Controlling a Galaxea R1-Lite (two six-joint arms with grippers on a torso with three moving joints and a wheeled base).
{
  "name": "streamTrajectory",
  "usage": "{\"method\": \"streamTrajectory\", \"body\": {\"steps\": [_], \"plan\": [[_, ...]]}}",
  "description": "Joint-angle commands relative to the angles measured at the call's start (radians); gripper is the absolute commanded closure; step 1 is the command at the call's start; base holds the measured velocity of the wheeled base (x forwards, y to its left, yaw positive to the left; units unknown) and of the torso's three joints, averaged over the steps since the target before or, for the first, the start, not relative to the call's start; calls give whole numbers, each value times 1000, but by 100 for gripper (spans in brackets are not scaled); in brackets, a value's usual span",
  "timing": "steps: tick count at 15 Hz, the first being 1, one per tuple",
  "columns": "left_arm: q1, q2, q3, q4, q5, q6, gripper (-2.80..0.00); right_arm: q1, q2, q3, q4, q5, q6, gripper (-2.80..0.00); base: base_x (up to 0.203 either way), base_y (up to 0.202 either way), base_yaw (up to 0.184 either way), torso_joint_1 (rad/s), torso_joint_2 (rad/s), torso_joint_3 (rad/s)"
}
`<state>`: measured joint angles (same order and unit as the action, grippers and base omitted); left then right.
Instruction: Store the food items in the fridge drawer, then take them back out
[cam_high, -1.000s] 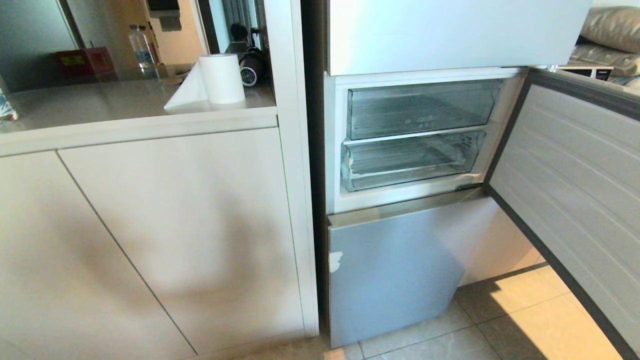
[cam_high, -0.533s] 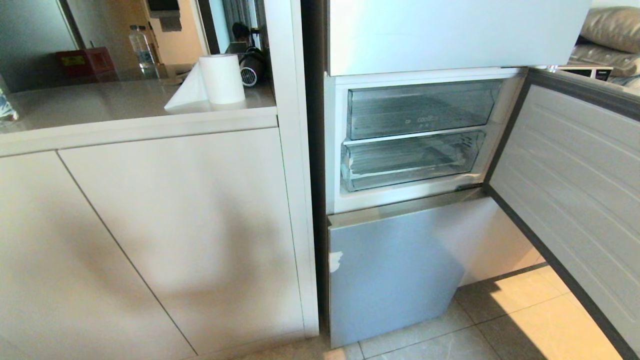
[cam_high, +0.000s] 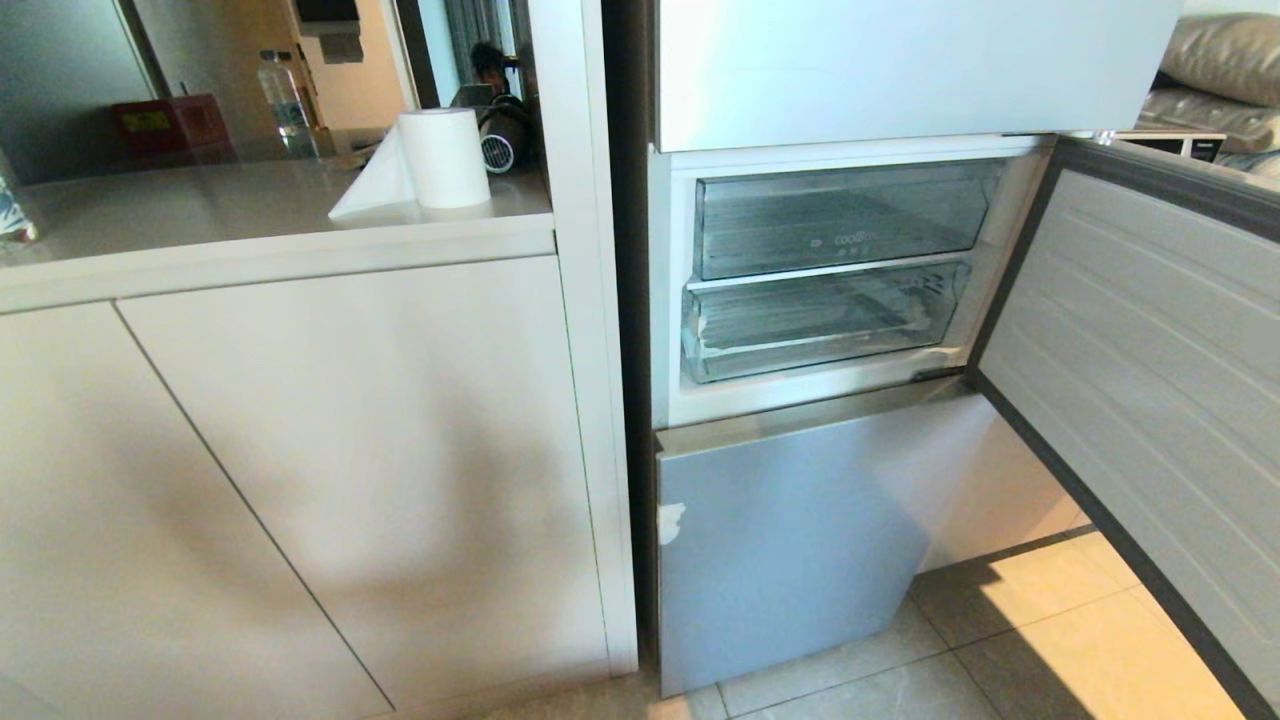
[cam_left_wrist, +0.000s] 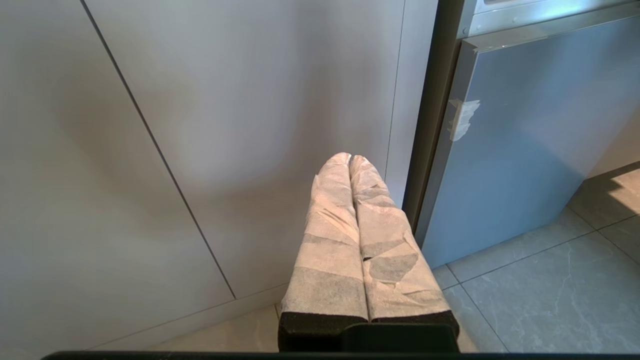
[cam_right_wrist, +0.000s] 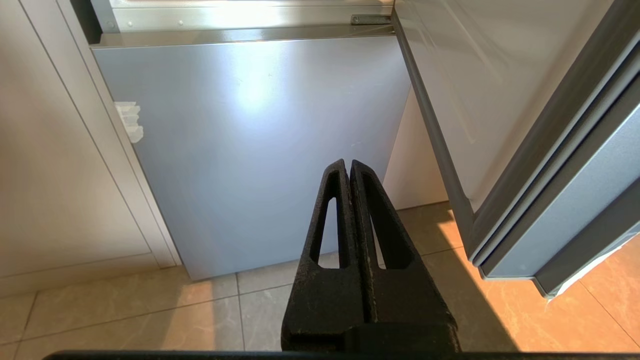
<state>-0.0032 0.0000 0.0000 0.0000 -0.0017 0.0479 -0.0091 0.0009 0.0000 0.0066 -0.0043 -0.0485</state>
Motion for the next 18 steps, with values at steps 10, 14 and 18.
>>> {"method": "streamTrajectory", "body": {"steps": [10, 14, 18], "plan": [[0, 0, 2, 0, 0, 1, 0, 0, -1, 0, 1, 0, -1, 0, 0, 0, 0, 0, 0, 0], [0, 1, 2, -2, 0, 1, 0, 0, -1, 2, 1, -3, -5, 0, 0, 0, 0, 0, 0, 0], [0, 0, 2, -2, 0, -13, 0, 0, -1, 2, 1, -3, -7, 0, -2, 1, 24, 0, 0, 1]]}}
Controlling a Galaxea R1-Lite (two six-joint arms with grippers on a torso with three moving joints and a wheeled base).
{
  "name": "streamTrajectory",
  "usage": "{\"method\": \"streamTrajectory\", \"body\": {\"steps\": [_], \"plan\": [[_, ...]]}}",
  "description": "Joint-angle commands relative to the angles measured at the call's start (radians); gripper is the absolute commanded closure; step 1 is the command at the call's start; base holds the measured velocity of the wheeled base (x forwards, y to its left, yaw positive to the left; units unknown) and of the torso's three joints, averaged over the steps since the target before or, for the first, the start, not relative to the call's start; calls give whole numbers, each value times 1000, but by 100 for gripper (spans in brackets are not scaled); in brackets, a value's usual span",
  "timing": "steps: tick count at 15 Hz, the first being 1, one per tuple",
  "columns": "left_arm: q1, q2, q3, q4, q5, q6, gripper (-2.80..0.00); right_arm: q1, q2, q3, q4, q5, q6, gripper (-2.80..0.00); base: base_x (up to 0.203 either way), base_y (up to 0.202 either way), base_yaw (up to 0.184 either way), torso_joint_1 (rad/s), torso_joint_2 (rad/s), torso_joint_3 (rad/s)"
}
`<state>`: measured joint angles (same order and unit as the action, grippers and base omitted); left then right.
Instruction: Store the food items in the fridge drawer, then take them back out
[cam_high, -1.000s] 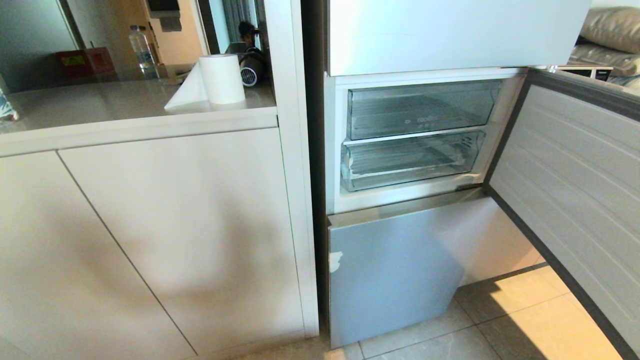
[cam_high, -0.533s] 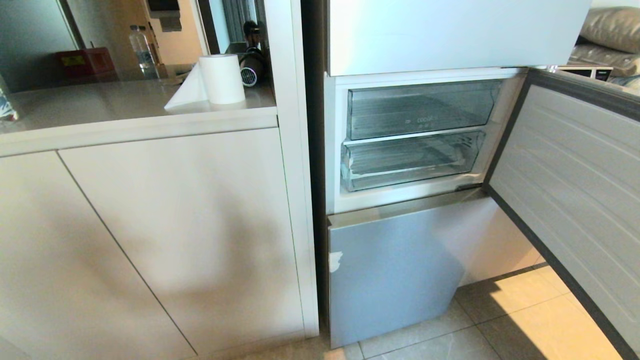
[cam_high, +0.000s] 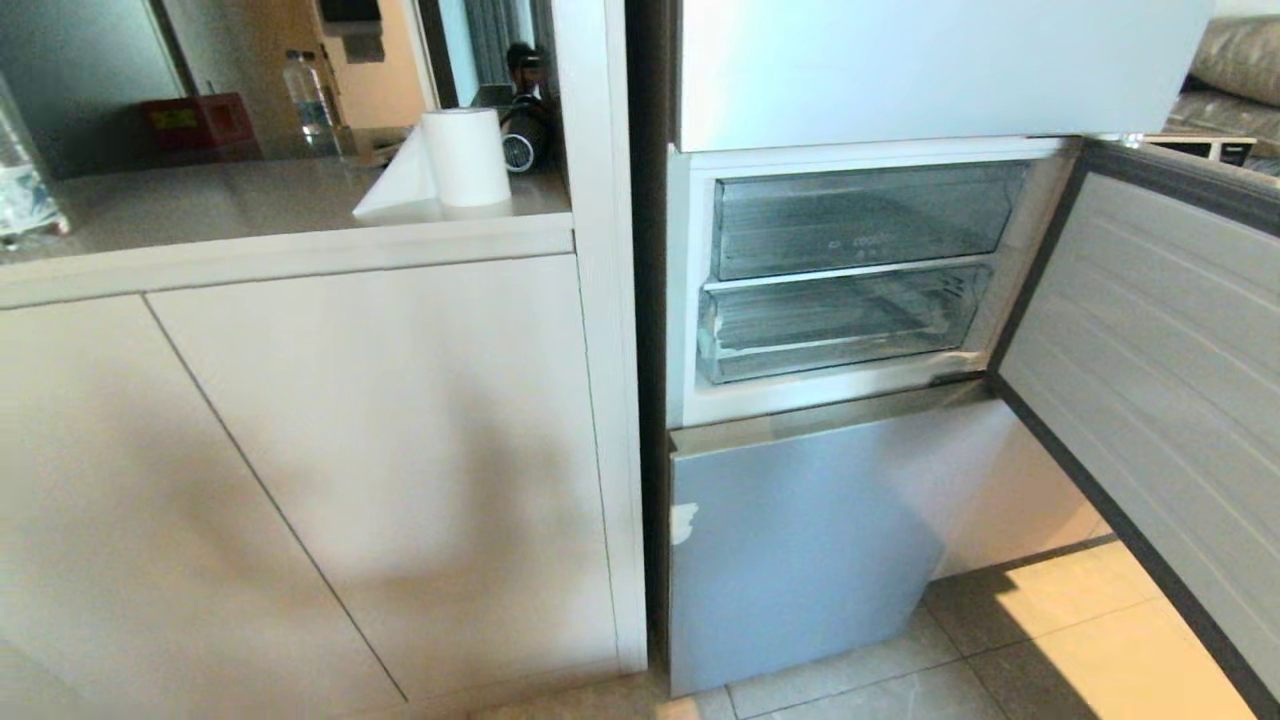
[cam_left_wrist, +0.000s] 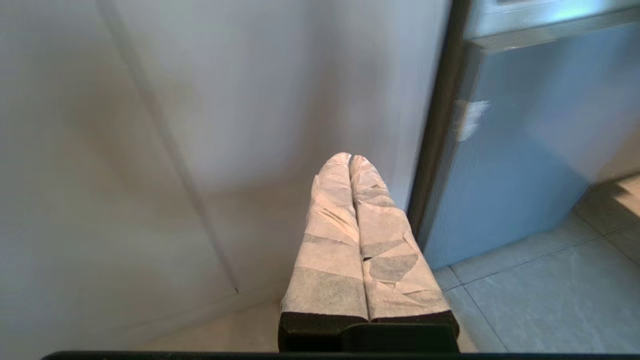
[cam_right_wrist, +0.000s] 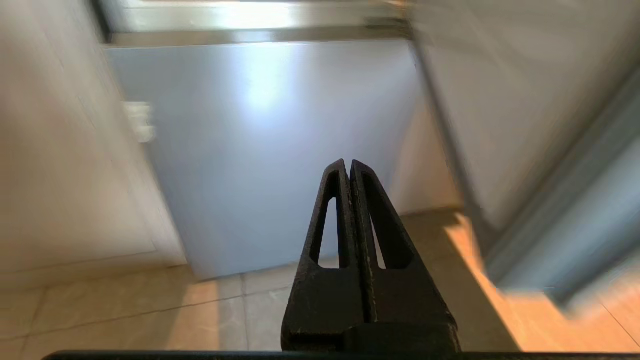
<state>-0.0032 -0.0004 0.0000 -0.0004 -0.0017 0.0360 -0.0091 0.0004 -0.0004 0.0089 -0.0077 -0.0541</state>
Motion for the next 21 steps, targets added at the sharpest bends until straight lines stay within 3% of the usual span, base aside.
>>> {"method": "streamTrajectory", "body": {"steps": [1, 10, 15, 18, 21], "plan": [[0, 2, 2, -1, 0, -5, 0, 0, 0, 2, 0, 0, 0, 0, -2, -3, 159, -6, 1, -1], [0, 1, 2, -1, 0, -13, 0, 0, 0, 1, -2, 3, 27, 0, 2, -7, 135, 3, 3, 3], [0, 0, 2, -1, 0, -31, 0, 0, 8, -49, -12, 31, -49, 0, 0, 0, 0, 0, 0, 0], [0, 2, 2, -1, 0, -31, 0, -1, 202, -149, 18, 83, -12, 0, 0, 0, 0, 0, 0, 0], [0, 0, 2, -1, 0, -31, 0, -1, 556, -289, 3, 208, 107, 0, 0, 0, 0, 0, 0, 0]]}}
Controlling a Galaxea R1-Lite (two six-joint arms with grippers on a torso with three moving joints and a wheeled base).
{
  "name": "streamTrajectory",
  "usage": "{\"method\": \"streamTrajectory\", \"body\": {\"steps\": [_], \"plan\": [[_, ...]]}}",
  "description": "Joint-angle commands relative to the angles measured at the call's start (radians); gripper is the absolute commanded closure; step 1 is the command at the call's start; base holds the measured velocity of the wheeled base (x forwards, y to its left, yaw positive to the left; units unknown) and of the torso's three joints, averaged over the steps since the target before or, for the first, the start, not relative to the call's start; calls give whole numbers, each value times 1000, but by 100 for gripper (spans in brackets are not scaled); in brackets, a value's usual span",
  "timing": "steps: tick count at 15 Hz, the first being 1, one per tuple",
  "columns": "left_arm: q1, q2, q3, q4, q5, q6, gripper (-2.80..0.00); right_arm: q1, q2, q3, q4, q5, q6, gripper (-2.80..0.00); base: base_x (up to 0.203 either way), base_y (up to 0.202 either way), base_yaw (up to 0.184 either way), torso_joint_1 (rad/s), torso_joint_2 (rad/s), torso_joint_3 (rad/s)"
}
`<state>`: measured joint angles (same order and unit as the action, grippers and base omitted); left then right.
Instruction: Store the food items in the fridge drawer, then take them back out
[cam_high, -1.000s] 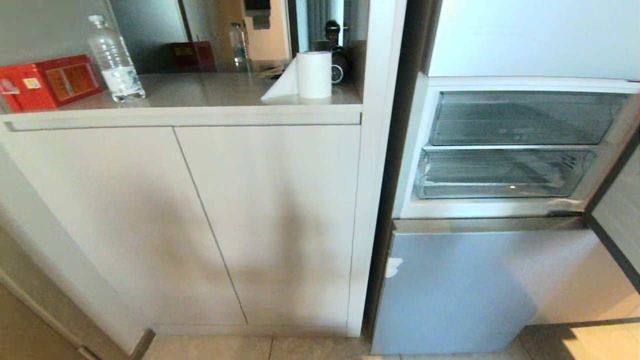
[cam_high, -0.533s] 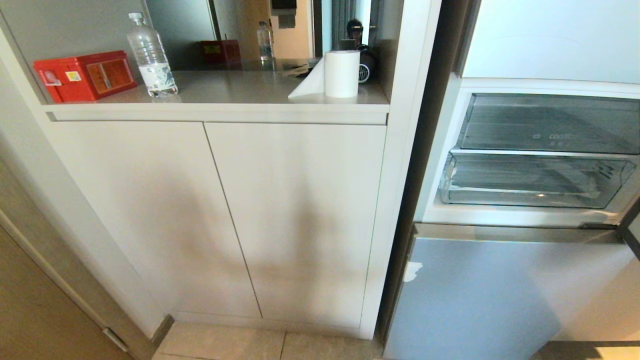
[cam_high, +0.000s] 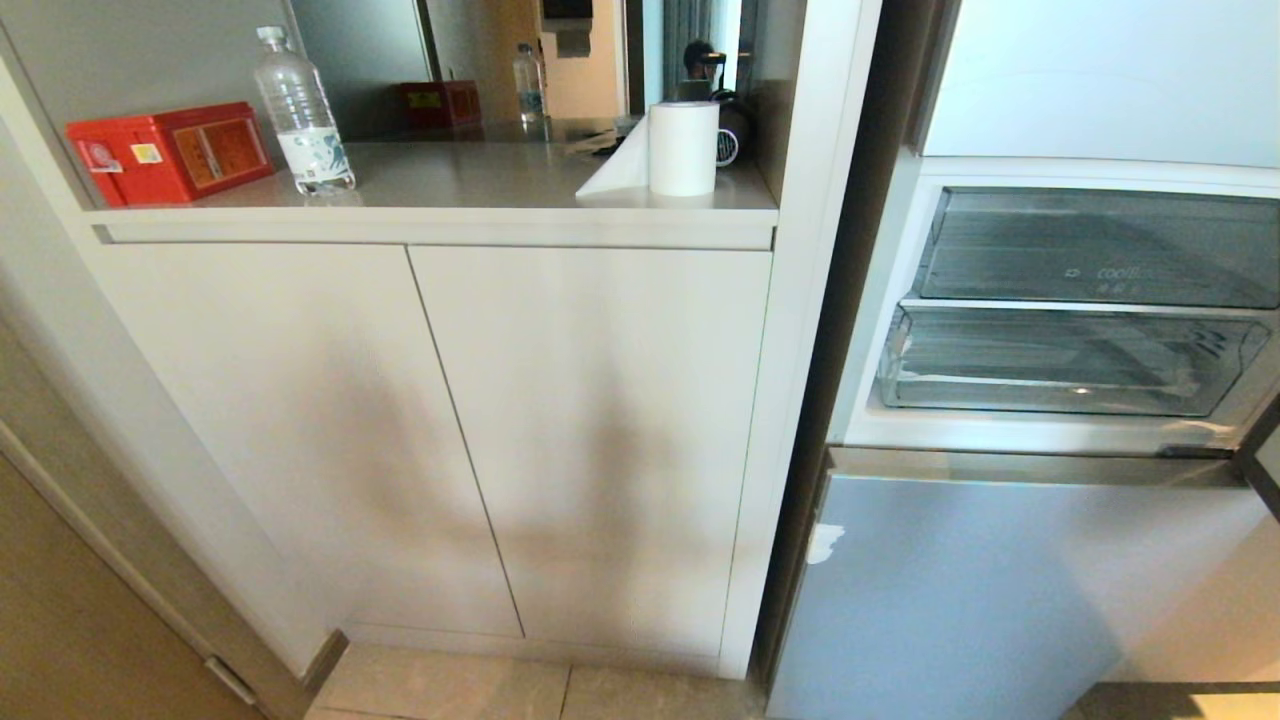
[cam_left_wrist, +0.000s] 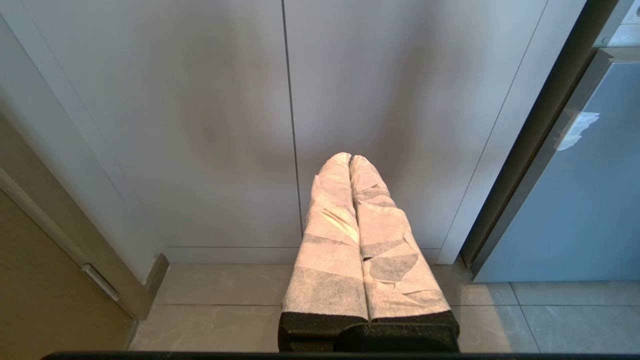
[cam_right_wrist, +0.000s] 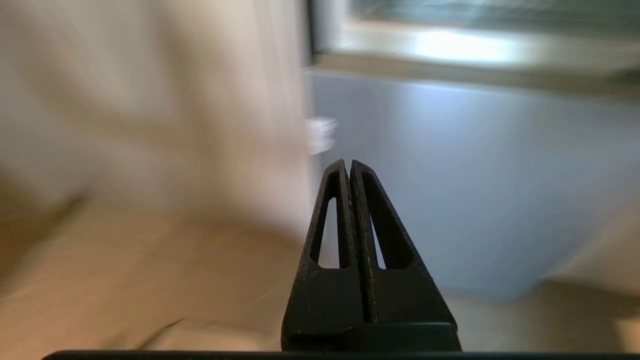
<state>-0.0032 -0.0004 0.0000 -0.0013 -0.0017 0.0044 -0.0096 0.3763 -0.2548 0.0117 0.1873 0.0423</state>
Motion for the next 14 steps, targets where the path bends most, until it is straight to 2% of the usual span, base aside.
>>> {"method": "streamTrajectory", "body": {"steps": [1, 4, 6, 10, 12, 14], "plan": [[0, 1, 2, 0, 0, 0, 0, 0, 297, -80, -14, 52, 44, -280, 0, 0, 0, 0, 0, 0], [0, 2, 2, 0, 0, 0, 0, 0, 643, -162, -169, 113, 106, -280, 0, 0, 0, 0, 0, 0], [0, 0, 2, 0, 0, 0, 0, 0, 895, -213, -333, 109, 127, -280, 0, 0, 0, 0, 0, 0], [0, 0, 2, 0, 0, 0, 0, 1, 1360, -357, -739, -12, 148, -280, 0, 0, 0, 0, 0, 0], [0, 0, 2, 0, 0, 0, 0, 7, 1501, -445, -915, -72, 151, -280, 0, 0, 0, 0, 0, 0], [0, 0, 2, 0, 0, 0, 0, 27, 1566, -547, -1017, -106, 155, -280, 0, 0, 0, 0, 0, 0]]}}
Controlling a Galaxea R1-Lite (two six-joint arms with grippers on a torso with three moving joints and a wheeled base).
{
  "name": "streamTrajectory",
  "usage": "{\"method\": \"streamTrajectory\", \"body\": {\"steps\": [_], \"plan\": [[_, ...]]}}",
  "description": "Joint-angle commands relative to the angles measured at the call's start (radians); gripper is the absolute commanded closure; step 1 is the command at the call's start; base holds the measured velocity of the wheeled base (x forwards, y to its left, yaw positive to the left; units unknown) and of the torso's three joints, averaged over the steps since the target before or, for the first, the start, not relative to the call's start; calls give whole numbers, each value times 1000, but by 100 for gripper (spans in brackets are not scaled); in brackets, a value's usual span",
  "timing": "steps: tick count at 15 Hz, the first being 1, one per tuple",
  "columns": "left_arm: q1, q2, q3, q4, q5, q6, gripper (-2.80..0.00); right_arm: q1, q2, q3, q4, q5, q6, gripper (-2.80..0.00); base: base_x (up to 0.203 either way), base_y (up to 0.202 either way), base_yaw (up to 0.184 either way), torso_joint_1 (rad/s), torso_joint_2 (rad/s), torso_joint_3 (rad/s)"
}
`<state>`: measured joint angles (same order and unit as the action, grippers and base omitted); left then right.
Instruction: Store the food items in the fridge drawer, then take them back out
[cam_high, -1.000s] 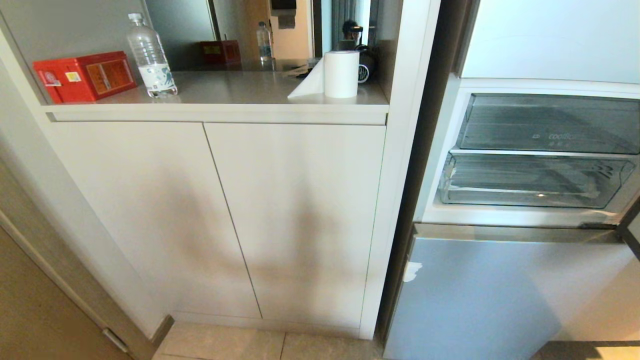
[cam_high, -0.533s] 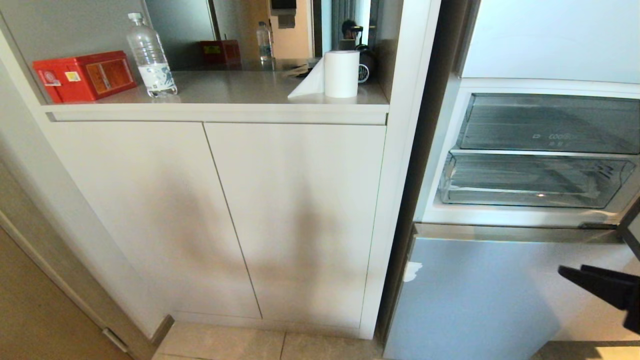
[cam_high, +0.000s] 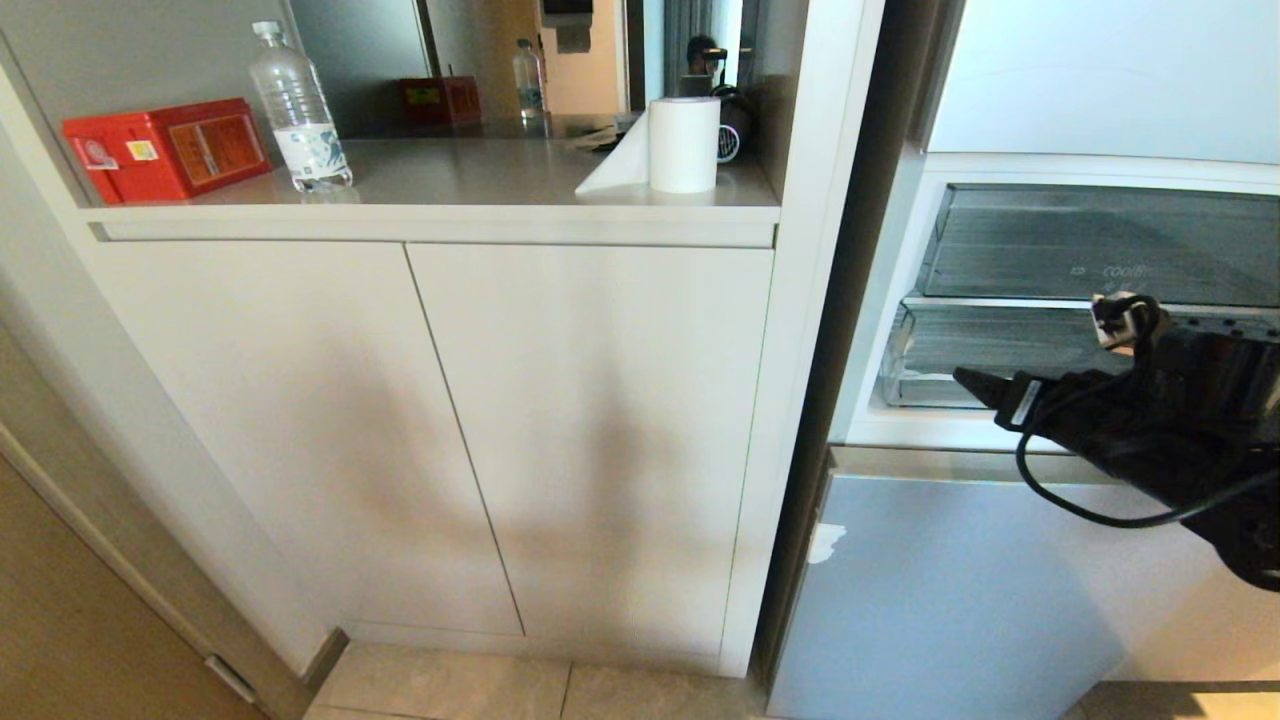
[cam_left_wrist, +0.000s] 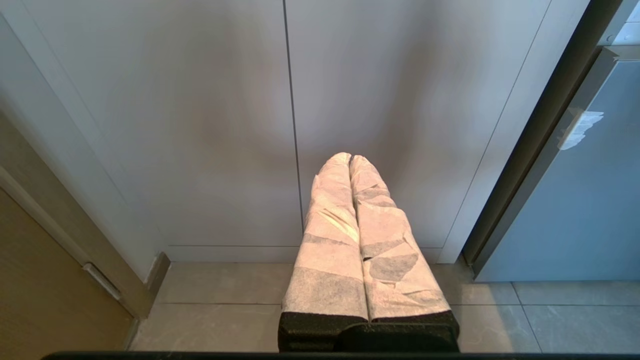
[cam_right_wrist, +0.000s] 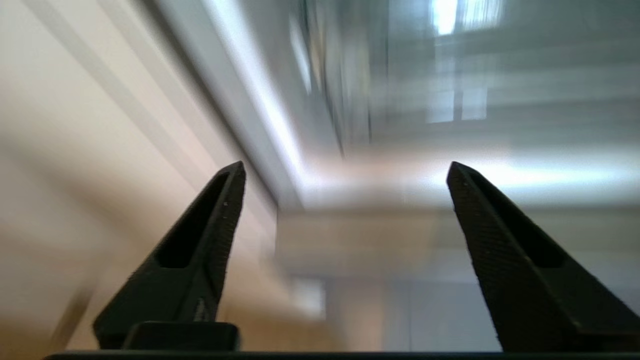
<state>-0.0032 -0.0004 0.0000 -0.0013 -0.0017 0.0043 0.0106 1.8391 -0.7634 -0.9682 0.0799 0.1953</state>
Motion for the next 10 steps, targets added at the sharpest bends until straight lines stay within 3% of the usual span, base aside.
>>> {"method": "streamTrajectory", "body": {"steps": [1, 3, 10], "plan": [[0, 0, 2, 0, 0, 0, 0, 21, 127, -70, -45, -24, 0, -280, 0, 0, 0, 0, 0, 0], [0, 2, 2, 0, 0, 0, 0, 58, 191, -143, -56, -107, -9, -280, 0, 0, 0, 0, 0, 0], [0, 0, 2, 0, 0, 0, 0, 83, 338, -349, -60, -236, -61, -280, 0, 0, 0, 0, 0, 0]]}}
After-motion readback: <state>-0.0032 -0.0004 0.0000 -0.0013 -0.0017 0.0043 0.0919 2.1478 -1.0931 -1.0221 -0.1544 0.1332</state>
